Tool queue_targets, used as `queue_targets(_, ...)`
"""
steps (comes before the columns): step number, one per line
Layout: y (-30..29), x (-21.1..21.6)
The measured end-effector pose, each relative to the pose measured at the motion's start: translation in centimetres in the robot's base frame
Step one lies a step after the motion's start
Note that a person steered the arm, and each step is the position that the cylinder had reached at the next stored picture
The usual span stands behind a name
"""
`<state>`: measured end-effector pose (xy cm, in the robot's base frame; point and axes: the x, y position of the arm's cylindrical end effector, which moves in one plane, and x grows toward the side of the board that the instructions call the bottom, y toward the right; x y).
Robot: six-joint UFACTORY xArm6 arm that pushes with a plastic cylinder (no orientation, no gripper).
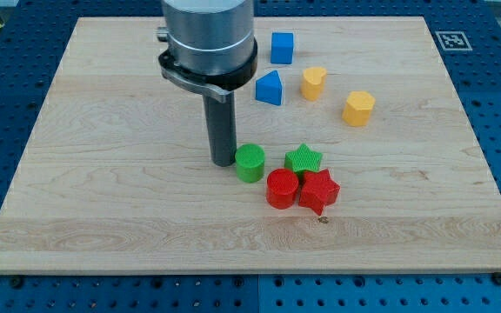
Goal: Move the blue triangle below to the blue cube
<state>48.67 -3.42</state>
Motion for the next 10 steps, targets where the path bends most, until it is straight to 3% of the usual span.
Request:
queue_targets(3, 1.4, 0.0)
queue_targets(10, 5.4, -11.5)
